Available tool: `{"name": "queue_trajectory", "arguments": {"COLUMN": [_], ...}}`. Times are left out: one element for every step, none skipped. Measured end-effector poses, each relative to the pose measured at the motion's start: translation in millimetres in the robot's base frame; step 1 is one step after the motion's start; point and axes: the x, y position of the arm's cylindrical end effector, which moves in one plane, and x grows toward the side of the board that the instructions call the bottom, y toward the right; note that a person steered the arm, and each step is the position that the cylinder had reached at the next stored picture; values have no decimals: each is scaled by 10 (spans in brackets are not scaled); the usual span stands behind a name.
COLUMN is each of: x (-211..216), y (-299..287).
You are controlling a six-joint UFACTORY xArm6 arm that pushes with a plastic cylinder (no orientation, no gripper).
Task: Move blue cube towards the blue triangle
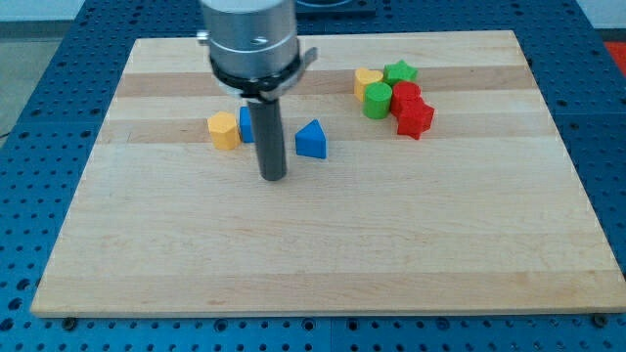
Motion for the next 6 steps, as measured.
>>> {"name": "queue_trajectory", "arguments": {"x": [-262,-398,-401,-363,-308,-324], "y": [129,670,1132,1028,553,487]}}
